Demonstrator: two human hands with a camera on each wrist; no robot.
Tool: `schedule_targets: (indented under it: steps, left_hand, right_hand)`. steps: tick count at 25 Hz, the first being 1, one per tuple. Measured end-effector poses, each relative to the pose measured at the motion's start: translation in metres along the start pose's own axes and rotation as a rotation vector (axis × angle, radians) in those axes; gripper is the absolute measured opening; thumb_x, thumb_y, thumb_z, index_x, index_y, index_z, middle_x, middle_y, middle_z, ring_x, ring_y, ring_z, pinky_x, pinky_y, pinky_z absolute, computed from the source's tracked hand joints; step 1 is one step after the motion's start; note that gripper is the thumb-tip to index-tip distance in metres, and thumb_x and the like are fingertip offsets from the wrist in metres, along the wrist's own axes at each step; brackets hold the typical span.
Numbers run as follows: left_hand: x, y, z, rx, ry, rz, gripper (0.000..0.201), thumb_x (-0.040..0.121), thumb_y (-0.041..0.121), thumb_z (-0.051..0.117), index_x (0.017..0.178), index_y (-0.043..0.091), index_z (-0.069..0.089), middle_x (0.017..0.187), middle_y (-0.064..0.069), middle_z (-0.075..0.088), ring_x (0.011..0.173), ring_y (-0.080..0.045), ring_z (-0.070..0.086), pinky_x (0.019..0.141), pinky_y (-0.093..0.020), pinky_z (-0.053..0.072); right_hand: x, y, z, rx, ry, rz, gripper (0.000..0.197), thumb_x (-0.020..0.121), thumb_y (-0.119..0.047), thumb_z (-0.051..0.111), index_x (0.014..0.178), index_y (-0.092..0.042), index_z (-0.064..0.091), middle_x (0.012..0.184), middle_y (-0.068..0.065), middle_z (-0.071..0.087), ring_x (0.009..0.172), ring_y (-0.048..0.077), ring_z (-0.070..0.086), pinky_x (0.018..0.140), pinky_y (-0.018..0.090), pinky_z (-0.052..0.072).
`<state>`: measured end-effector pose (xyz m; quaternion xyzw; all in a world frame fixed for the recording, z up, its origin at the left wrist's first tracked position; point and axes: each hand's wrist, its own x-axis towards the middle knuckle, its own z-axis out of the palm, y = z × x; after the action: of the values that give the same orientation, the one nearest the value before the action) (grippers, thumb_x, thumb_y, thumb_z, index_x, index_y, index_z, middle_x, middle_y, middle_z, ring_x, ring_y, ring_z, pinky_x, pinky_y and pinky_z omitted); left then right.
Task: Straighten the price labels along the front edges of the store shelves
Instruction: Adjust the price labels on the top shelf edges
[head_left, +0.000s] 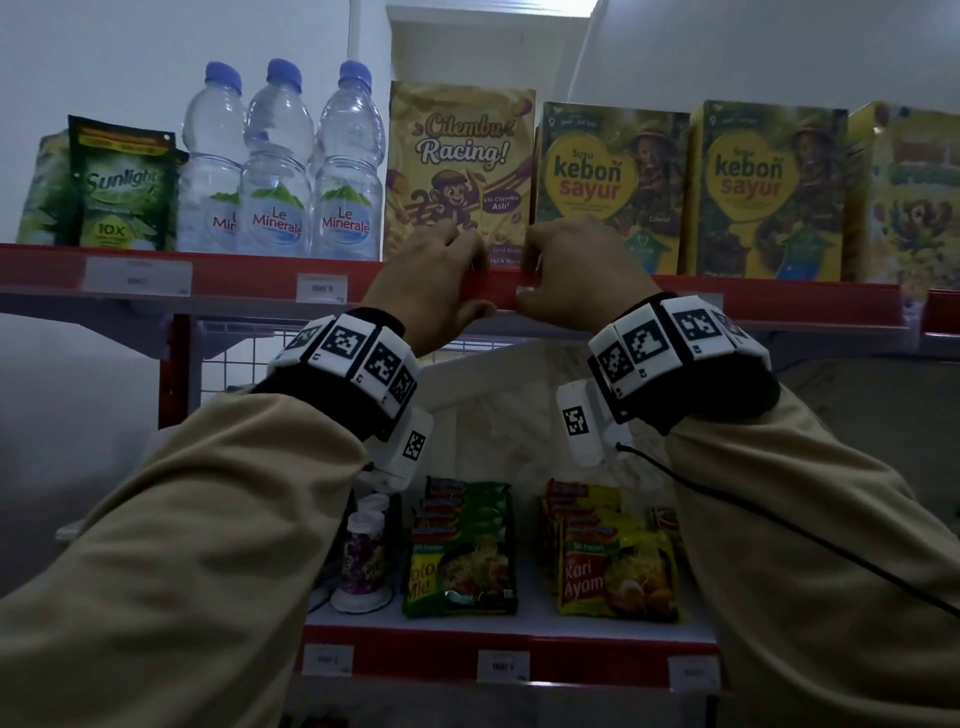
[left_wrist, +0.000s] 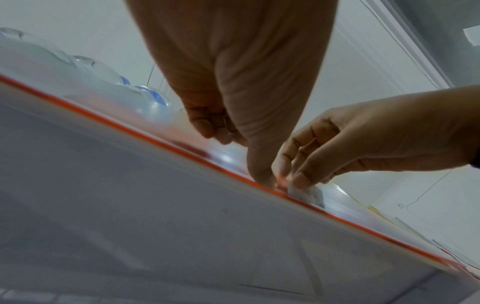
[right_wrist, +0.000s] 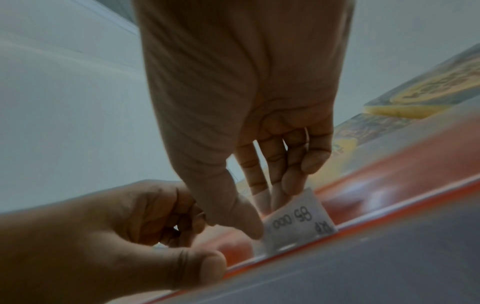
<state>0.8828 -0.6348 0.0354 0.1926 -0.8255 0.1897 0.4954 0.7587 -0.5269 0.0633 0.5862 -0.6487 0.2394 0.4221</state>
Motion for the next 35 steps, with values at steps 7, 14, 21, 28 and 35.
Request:
schedule_targets:
  steps: [7, 14, 21, 28, 35]
  left_hand:
    - [-0.001, 0.001, 0.000, -0.023, 0.014, -0.004, 0.044, 0.078, 0.032, 0.074, 0.111, 0.012, 0.053, 0.113, -0.011, 0.050, 0.106, -0.027, 0.046, 0.088, -0.034, 0.036]
    - [0.000, -0.004, -0.001, -0.085, 0.021, -0.017, 0.039, 0.080, 0.037, 0.071, 0.109, 0.016, 0.057, 0.110, -0.005, 0.051, 0.104, -0.020, 0.047, 0.087, -0.029, 0.035]
    - [0.002, -0.008, 0.002, -0.329, 0.132, -0.012, 0.029, 0.097, 0.031, 0.049, 0.102, 0.005, 0.060, 0.094, -0.012, 0.057, 0.086, -0.021, 0.050, 0.075, -0.031, 0.037]
    - [0.003, -0.016, -0.002, -0.218, 0.082, 0.015, 0.024, 0.092, 0.031, 0.057, 0.104, 0.010, 0.058, 0.100, -0.008, 0.055, 0.091, -0.018, 0.048, 0.079, -0.026, 0.035]
    - [-0.003, -0.038, -0.015, -0.038, 0.064, -0.014, 0.029, 0.083, 0.033, 0.069, 0.101, 0.013, 0.058, 0.107, -0.007, 0.055, 0.100, -0.022, 0.051, 0.085, -0.032, 0.041]
  right_hand:
    - [0.011, 0.004, -0.005, 0.167, -0.152, 0.110, 0.019, 0.081, -0.022, 0.066, 0.091, -0.005, 0.067, 0.095, 0.011, 0.066, 0.087, 0.024, 0.059, 0.070, 0.031, 0.045]
    - [0.006, 0.012, -0.002, 0.841, 0.226, 0.271, 0.019, 0.077, -0.004, 0.072, 0.092, -0.011, 0.064, 0.092, 0.017, 0.069, 0.085, 0.026, 0.068, 0.078, 0.044, 0.057]
    - [0.000, -0.006, 0.026, 1.053, 0.244, 0.285, 0.019, 0.080, 0.001, 0.068, 0.096, -0.007, 0.062, 0.089, 0.012, 0.068, 0.080, 0.020, 0.066, 0.069, 0.029, 0.057]
    - [0.005, 0.000, 0.024, 0.535, 0.315, 0.068, 0.009, 0.084, -0.014, 0.064, 0.091, -0.015, 0.070, 0.082, -0.004, 0.065, 0.080, 0.015, 0.063, 0.076, 0.031, 0.052]
    - [0.021, -0.002, 0.029, 0.569, 0.310, 0.123, 0.008, 0.086, -0.021, 0.065, 0.092, -0.018, 0.069, 0.085, 0.000, 0.066, 0.082, 0.013, 0.060, 0.077, 0.030, 0.051]
